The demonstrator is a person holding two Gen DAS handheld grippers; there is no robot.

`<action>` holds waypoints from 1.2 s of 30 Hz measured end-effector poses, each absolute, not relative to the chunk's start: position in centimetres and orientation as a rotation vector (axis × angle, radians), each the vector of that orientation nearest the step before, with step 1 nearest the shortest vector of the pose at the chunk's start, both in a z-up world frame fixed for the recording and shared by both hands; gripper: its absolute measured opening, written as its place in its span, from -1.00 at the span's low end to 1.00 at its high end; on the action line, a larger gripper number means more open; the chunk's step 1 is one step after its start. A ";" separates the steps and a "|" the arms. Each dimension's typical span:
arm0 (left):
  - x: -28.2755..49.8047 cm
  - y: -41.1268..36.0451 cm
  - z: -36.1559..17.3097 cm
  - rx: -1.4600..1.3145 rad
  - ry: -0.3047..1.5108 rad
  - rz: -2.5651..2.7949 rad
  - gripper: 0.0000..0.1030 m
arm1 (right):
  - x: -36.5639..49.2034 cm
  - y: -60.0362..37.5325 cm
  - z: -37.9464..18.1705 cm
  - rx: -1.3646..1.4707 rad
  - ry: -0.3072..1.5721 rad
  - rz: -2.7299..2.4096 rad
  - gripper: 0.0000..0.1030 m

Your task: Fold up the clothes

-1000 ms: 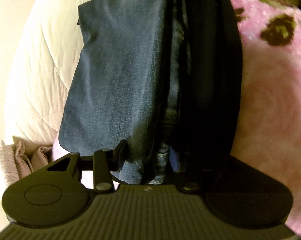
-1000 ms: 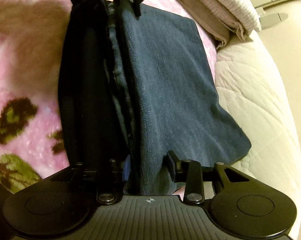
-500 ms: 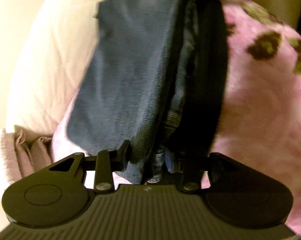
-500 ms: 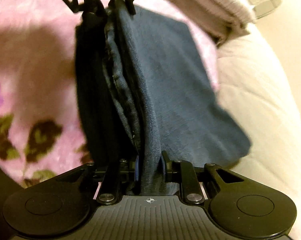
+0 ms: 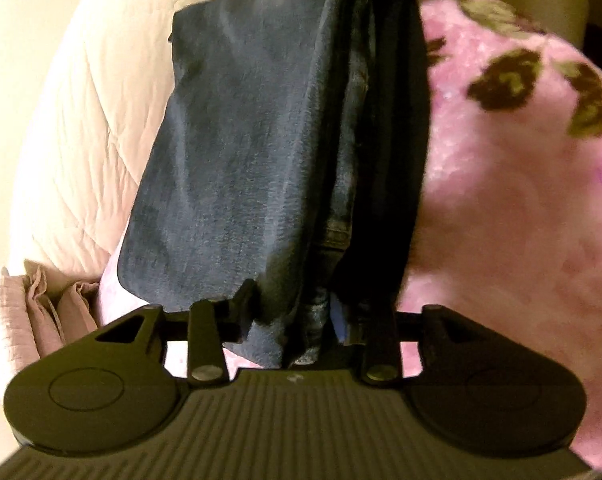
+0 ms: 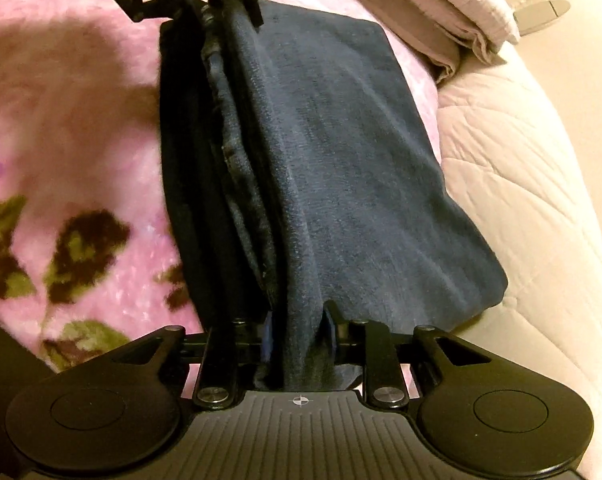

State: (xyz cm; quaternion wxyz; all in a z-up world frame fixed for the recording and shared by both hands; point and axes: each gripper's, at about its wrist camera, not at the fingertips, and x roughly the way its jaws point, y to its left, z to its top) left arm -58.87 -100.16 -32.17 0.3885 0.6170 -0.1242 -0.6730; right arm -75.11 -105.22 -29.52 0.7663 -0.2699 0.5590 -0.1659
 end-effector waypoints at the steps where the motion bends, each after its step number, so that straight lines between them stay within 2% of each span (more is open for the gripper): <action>1: -58.4 -100.1 -31.5 1.561 -0.295 -1.724 -0.32 | -75.3 -105.2 -29.3 -0.581 1.223 -0.355 -0.47; 3: -57.4 -99.8 -30.2 1.541 -0.248 -1.749 -0.27 | -75.7 -105.2 -28.4 -0.547 1.234 -0.356 -0.46; 8: -58.0 -98.7 -24.2 1.360 0.005 -1.754 -0.26 | -77.2 -105.3 -24.5 -0.374 1.214 -0.409 -0.46; 12: -56.8 -100.1 -20.7 1.188 0.149 -1.712 -0.27 | -77.4 -107.6 -20.3 -0.106 1.059 -0.503 -0.46; 17: -57.5 -103.4 -23.9 1.222 0.298 -1.723 -0.29 | -74.8 -110.7 -21.3 0.082 0.987 -0.483 -0.46; 19: -57.7 -103.8 -26.0 1.250 0.329 -1.743 -0.28 | -74.5 -111.1 -23.6 0.119 1.031 -0.443 -0.46; 22: -57.6 -103.7 -25.8 1.251 0.332 -1.749 -0.29 | -74.6 -111.2 -26.6 0.110 1.083 -0.369 -0.46; 24: -57.4 -104.4 -24.9 1.238 0.366 -1.734 -0.29 | -74.4 -111.8 -25.5 0.087 1.099 -0.343 -0.46; 30: -55.8 -108.8 -23.6 1.171 0.364 -1.656 -0.29 | -75.7 -118.5 -21.8 0.054 0.990 -0.585 -0.46; 36: -54.9 -113.2 -26.3 1.220 0.383 -1.612 -0.28 | -74.8 -127.7 -24.2 0.114 0.942 -0.748 -0.46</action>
